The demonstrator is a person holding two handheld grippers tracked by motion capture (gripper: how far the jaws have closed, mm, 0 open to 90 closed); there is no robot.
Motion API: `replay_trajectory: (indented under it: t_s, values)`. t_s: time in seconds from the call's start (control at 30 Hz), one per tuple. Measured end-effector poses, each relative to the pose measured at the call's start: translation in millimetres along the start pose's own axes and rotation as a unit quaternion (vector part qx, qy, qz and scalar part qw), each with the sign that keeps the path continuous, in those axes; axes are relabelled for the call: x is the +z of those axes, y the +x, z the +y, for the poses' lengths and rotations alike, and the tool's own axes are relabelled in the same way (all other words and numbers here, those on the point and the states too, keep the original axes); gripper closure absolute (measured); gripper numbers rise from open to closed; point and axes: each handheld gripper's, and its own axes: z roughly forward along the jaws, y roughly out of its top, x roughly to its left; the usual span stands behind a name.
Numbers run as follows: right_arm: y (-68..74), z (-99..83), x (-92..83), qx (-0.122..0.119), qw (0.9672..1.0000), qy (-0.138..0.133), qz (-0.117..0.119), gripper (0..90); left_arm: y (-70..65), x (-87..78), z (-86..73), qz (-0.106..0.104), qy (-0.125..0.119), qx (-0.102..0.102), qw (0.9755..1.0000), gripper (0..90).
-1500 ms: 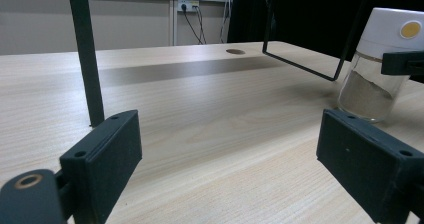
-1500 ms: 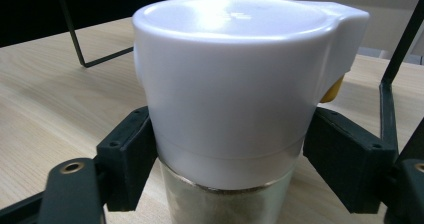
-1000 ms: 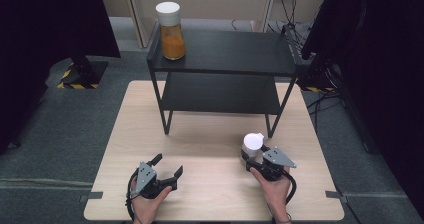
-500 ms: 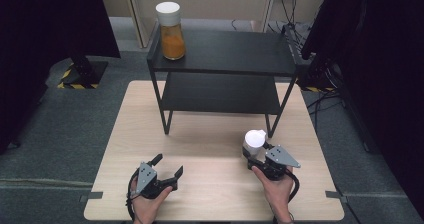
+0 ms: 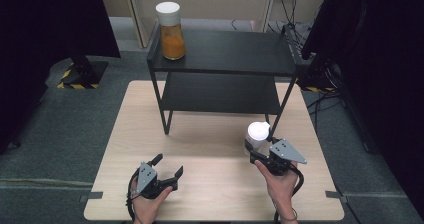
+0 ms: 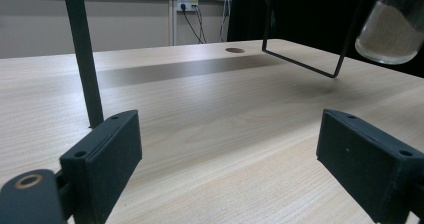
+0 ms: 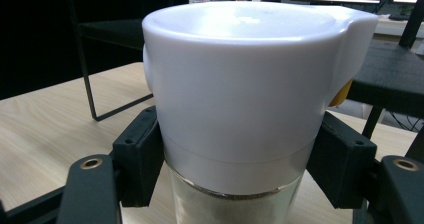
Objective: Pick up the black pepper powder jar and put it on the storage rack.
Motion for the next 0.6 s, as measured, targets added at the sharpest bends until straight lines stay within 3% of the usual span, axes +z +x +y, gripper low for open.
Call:
replay_trajectory:
  t_s: [0.6]
  values:
    - [-4.2,24.0,-4.0,-0.005,0.9997,-0.021,-0.008,30.7,-0.3,0.3,0.4,0.0,0.001,0.001,1.0,10.2]
